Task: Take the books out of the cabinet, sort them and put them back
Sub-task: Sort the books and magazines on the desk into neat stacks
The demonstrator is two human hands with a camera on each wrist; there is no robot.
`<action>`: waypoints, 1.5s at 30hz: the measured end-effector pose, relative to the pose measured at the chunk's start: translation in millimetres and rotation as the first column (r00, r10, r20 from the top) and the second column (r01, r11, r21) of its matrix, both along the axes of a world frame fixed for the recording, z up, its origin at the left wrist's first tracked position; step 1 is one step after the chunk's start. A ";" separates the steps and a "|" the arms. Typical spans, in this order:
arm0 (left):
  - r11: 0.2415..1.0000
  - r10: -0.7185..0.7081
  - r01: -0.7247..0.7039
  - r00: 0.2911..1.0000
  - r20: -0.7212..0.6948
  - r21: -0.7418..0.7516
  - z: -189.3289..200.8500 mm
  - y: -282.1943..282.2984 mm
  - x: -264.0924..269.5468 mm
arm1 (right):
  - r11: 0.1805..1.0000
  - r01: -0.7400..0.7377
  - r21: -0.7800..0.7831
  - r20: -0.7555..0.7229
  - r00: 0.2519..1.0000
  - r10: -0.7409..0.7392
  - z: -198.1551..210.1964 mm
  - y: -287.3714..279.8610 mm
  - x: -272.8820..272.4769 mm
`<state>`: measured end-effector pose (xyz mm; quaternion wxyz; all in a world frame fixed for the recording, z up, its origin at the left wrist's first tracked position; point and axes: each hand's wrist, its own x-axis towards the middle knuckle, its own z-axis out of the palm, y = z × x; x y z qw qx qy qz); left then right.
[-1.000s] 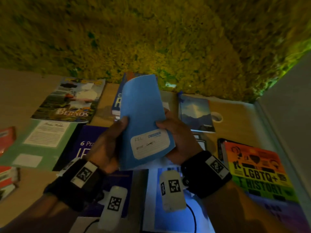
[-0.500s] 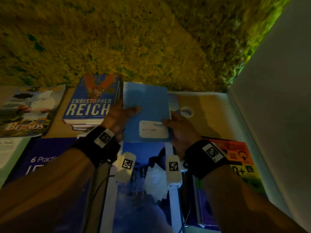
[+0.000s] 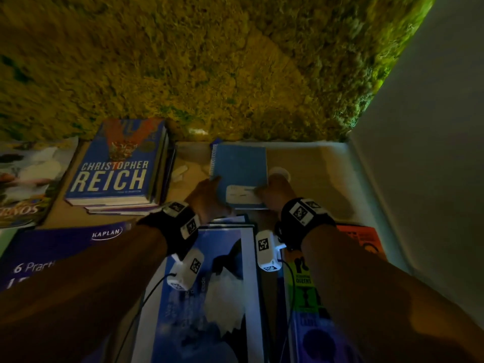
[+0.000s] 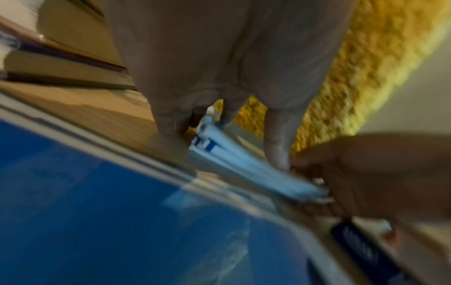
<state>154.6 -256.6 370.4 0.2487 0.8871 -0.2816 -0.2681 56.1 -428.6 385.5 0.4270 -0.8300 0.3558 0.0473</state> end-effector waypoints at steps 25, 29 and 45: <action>0.968 0.043 -0.004 0.988 0.149 -0.251 22.9 246.5 -51.8 | 0.818 -0.361 -0.447 0.271 0.817 0.508 35.5 208.8 9.0; 0.941 0.267 -0.225 0.952 0.149 -0.251 12.9 348.7 -51.9 | 0.760 -0.616 -0.207 0.172 0.742 0.648 32.3 307.1 13.7; 0.867 0.263 -0.378 0.901 0.346 0.325 -3.1 488.6 -4.9 | 0.685 -0.654 -0.321 -0.137 0.748 0.649 -8.3 403.4 30.0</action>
